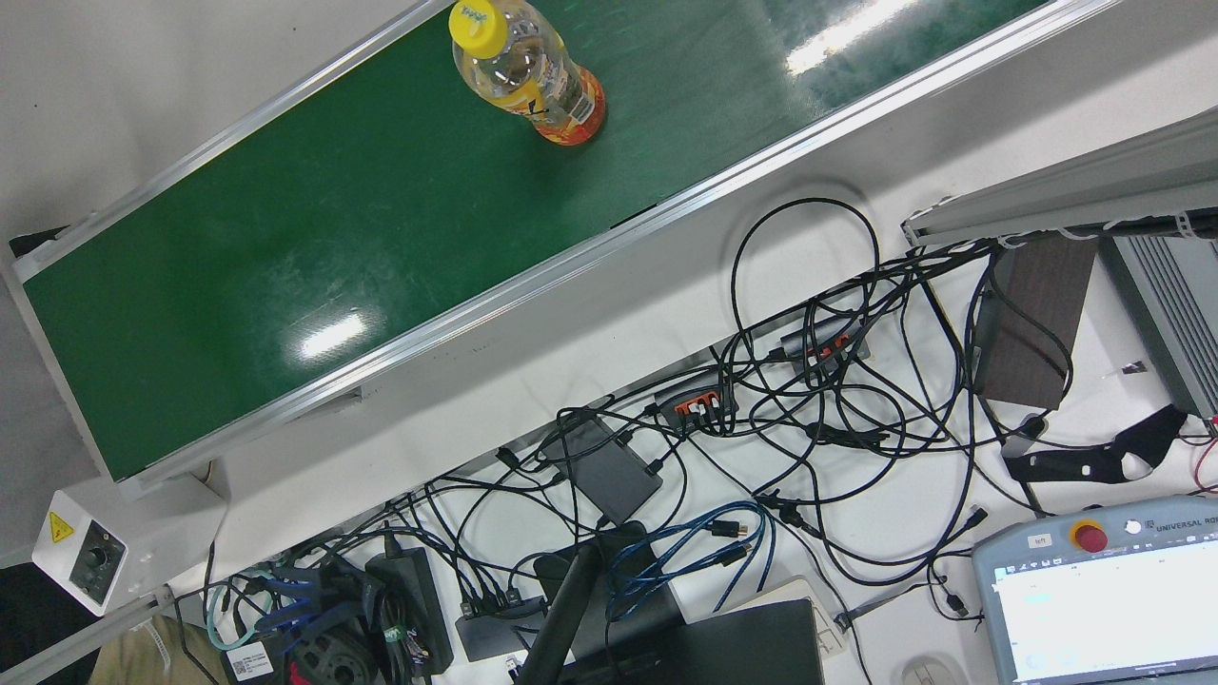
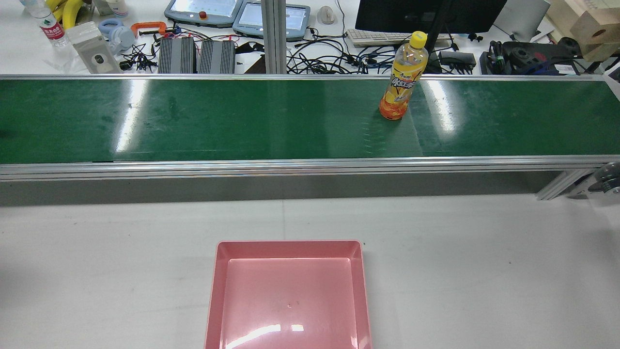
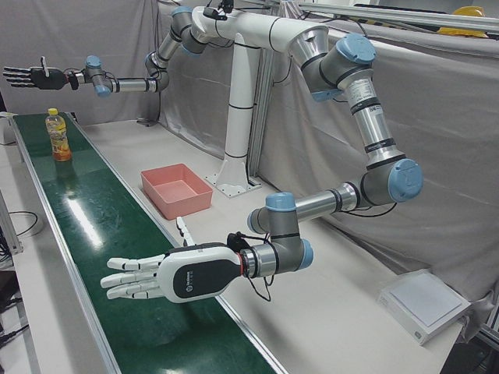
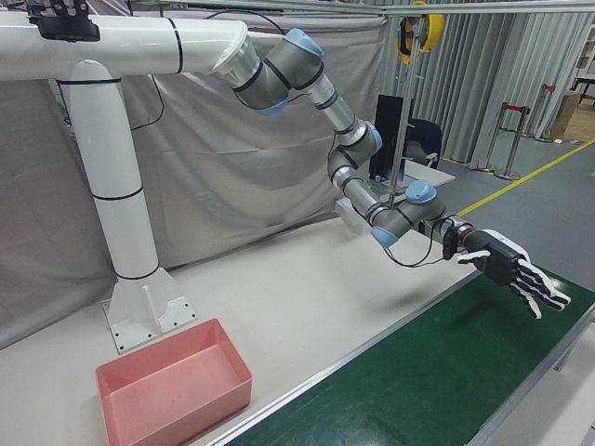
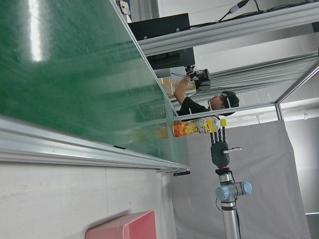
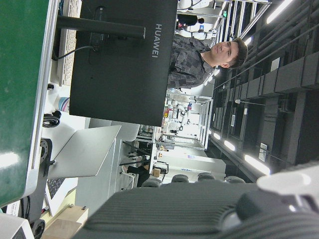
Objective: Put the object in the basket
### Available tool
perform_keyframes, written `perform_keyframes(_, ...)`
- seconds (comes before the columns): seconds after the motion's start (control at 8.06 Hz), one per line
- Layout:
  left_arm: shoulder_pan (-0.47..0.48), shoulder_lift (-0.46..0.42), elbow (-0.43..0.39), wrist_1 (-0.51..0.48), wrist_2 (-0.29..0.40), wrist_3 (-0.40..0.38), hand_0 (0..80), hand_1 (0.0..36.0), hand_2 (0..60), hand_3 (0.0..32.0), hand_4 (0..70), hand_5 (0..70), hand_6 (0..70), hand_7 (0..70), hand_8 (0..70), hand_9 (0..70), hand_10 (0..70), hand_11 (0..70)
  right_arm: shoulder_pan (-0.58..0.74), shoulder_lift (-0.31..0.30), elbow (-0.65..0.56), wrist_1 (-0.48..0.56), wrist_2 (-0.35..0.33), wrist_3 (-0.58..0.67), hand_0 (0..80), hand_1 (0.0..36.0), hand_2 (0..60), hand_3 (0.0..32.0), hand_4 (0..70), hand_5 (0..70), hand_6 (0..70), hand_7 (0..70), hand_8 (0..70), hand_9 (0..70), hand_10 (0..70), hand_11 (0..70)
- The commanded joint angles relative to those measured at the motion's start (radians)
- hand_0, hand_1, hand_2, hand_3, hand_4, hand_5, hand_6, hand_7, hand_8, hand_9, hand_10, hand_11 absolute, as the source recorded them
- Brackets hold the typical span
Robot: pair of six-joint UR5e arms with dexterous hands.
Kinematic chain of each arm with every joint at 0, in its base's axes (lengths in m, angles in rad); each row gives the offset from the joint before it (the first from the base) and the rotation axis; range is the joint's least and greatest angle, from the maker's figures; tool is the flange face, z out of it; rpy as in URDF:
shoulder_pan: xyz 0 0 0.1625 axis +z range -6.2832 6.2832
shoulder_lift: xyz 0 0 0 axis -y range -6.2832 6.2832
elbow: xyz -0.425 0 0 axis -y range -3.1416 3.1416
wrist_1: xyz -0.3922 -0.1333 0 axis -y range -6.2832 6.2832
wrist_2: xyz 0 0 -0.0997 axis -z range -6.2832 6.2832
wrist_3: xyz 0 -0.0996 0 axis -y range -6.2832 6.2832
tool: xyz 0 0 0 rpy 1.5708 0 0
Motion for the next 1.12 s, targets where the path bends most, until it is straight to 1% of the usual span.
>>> perform_keyframes(0.0, -0.002, 0.0, -0.012, 0.001, 0.0, 0.0, 49.1, 14.5, 3.0, 0.0, 1.0, 18.7, 1.0, 0.0, 0.4, 2.7, 8.6, 14.4, 0.0, 0.0, 0.0, 0.0, 0.0, 0.0, 0.0, 0.0, 0.0, 0.0, 0.0, 0.0, 0.0, 0.0, 0.0, 0.0, 0.0, 0.0)
perform_keyframes(0.25, 0.0, 0.0, -0.012, 0.001, 0.0, 0.0, 48.9, 14.6, 4.2, 0.0, 1.2, 18.9, 1.2, 0.1, 0.7, 3.2, 8.6, 14.4, 0.0, 0.0, 0.0, 0.0, 0.0, 0.0, 0.0, 0.0, 0.0, 0.0, 0.0, 0.0, 0.0, 0.0, 0.0, 0.0, 0.0, 0.0)
perform_keyframes(0.37, 0.0, 0.0, -0.012, 0.001, 0.0, 0.0, 48.9, 15.1, 6.1, 0.0, 1.2, 19.1, 1.2, 0.2, 1.0, 3.6, 8.8, 14.7, 0.0, 0.0, 0.0, 0.0, 0.0, 0.0, 0.0, 0.0, 0.0, 0.0, 0.0, 0.0, 0.0, 0.0, 0.0, 0.0, 0.0, 0.0)
perform_keyframes(0.62, 0.0, 0.0, -0.012, 0.001, 0.0, 0.0, 48.9, 14.6, 4.1, 0.0, 1.1, 18.9, 1.1, 0.1, 1.0, 3.5, 8.7, 14.6, 0.0, 0.0, 0.0, 0.0, 0.0, 0.001, 0.0, 0.0, 0.0, 0.0, 0.0, 0.0, 0.0, 0.0, 0.0, 0.0, 0.0, 0.0)
perform_keyframes(0.99, 0.0, 0.0, -0.012, 0.0, 0.0, 0.001, 48.8, 14.5, 4.1, 0.0, 1.1, 19.3, 1.1, 0.0, 1.0, 3.6, 8.7, 14.5, 0.0, 0.0, 0.0, 0.0, 0.0, 0.0, 0.0, 0.0, 0.0, 0.0, 0.0, 0.0, 0.0, 0.0, 0.0, 0.0, 0.0, 0.0)
